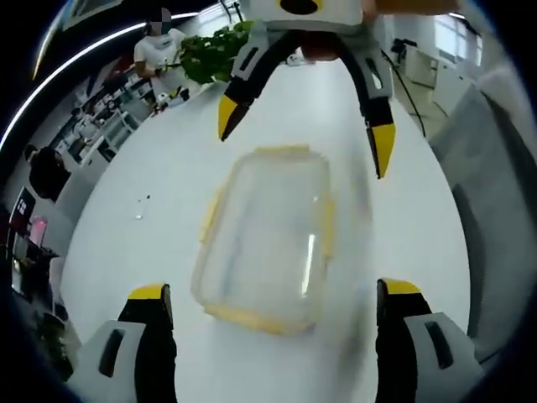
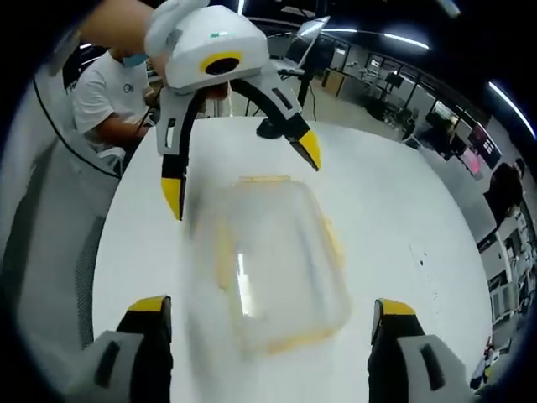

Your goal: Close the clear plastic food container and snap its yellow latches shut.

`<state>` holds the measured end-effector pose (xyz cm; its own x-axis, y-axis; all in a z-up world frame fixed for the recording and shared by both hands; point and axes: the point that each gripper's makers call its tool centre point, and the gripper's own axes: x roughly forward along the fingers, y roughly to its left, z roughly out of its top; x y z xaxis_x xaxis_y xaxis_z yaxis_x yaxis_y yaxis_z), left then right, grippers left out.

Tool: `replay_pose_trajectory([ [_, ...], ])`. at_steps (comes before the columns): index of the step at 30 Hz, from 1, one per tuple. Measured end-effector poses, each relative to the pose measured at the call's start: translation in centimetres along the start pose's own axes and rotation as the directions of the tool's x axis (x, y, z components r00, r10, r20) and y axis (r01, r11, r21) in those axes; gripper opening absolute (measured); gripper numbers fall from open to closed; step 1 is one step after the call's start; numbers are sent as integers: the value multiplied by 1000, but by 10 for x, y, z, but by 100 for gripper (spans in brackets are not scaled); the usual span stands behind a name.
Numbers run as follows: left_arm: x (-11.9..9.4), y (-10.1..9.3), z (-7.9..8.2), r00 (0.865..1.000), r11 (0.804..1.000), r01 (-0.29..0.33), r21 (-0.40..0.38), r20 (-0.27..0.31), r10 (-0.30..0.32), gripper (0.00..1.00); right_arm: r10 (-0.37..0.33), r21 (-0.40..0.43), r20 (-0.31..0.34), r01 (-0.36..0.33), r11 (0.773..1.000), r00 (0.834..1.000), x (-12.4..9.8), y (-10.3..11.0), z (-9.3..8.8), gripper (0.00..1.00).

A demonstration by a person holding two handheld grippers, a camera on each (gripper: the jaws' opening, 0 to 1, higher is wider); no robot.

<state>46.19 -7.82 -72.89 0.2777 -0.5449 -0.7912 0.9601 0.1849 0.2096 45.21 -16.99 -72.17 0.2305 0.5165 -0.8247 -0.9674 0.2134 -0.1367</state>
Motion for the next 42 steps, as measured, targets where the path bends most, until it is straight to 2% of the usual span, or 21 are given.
replay_pose_trajectory([
  [4,-9,-8,-1,1000,1000,-17,-1,0,17,99,-22,2,4,22,1000,1000,-8,7,-2,99],
  [7,-16,-14,4,998,998,-41,-56,45,43,99,-44,32,23,43,999,999,-16,13,-2,99],
  [9,-21,-16,4,996,996,-67,-62,51,70,99,-66,57,48,64,996,997,-20,17,-2,99],
  [13,-28,-25,7,993,990,-83,-111,75,92,99,-85,86,48,81,993,995,-27,29,-9,99],
  [17,-39,-38,11,988,979,-91,-181,107,112,98,-107,151,58,98,984,993,-35,39,-16,99],
  [20,-47,-45,9,985,977,-108,-186,112,131,98,-137,202,80,119,972,987,-42,43,-18,99],
  [24,-63,-51,4,973,956,-158,-247,127,194,96,-190,286,130,147,947,973,-56,52,-17,99],
  [25,-67,-51,5,965,949,-179,-258,142,221,94,-203,319,145,148,936,968,-58,57,-18,99],
  [26,-73,-53,4,957,943,-200,-267,153,246,93,-202,310,135,153,938,970,-60,60,-21,99],
  [30,-87,-70,-4,953,928,-195,-318,162,256,96,-225,318,144,171,933,964,-69,81,-22,99],
  [33,-97,-80,-11,946,914,-212,-345,161,280,93,-237,342,169,169,924,957,-77,96,-16,99],
  [34,-102,-83,-10,939,905,-222,-362,171,298,92,-256,339,177,185,922,950,-79,102,-13,99],
  [36,-107,-89,-9,934,899,-228,-374,177,311,93,-271,334,186,198,922,944,-84,112,-9,99],
  [40,-119,-106,-6,923,885,-242,-398,188,336,93,-327,380,221,228,896,919,-99,122,-3,99],
  [42,-124,-112,-6,919,883,-254,-395,185,347,93,-335,399,228,226,889,914,-104,129,-4,99],
])
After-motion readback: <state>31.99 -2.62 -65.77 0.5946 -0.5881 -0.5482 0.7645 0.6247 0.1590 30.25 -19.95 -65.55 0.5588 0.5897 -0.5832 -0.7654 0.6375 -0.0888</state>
